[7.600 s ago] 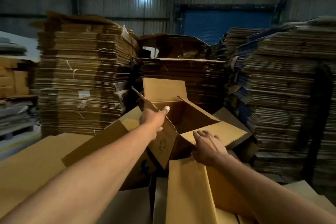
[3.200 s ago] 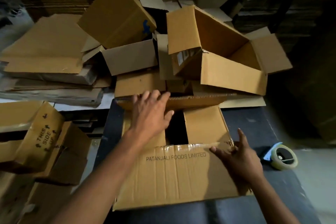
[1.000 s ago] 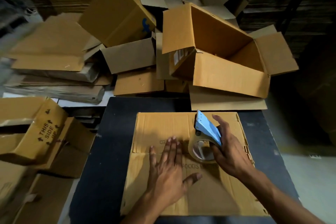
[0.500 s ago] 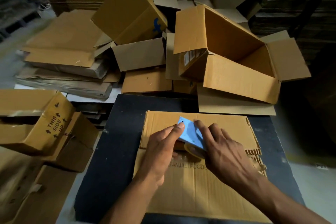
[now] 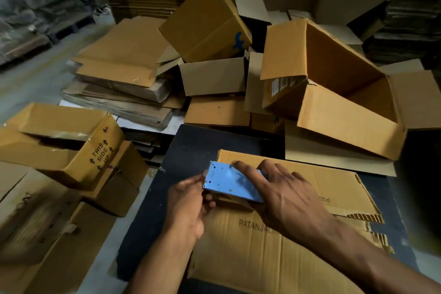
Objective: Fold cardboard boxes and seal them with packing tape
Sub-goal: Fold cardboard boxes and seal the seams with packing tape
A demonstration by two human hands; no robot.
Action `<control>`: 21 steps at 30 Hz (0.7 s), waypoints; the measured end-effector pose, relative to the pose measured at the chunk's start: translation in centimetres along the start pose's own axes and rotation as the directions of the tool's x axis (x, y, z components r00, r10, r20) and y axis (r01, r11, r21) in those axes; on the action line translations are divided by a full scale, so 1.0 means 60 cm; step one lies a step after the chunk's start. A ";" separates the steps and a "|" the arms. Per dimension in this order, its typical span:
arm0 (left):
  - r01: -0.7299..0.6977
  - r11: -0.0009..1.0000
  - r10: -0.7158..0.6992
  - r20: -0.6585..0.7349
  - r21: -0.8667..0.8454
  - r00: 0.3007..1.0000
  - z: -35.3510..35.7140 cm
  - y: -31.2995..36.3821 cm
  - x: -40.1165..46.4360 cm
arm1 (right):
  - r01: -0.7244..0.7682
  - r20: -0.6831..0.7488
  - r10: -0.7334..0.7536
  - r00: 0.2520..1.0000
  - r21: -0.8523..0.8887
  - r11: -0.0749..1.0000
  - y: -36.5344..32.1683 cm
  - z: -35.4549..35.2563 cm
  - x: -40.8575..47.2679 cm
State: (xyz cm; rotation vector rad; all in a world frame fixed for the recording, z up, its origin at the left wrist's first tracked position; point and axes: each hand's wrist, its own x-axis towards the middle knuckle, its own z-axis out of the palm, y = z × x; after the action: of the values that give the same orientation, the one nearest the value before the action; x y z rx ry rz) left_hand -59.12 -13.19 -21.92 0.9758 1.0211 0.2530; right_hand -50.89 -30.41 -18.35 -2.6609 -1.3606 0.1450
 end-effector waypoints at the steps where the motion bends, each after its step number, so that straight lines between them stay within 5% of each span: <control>1: -0.030 0.999 0.030 -0.015 0.018 0.999 -0.006 0.001 0.008 | 0.014 0.048 -0.013 0.999 -0.030 0.999 0.005 -0.010 0.000; 8: -0.141 0.980 0.146 -0.025 0.141 0.989 -0.086 0.020 0.053 | 0.028 0.312 0.032 0.949 -0.185 0.982 0.060 -0.084 -0.046; 14: -0.148 0.971 0.159 -0.044 0.189 0.986 -0.060 -0.013 0.099 | -0.024 0.300 0.106 0.948 -0.264 0.964 0.071 0.007 -0.027; 21: -0.074 0.971 0.099 -0.098 0.226 0.990 -0.085 -0.055 0.126 | 0.097 0.200 -0.033 0.979 -0.315 0.944 0.097 0.062 -0.010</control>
State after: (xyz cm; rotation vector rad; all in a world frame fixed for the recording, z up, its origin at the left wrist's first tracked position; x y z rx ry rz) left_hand -59.99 -7.70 -29.87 1.2220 1.1240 0.2703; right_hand -47.18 -33.92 -23.05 -2.9265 -1.6602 0.1902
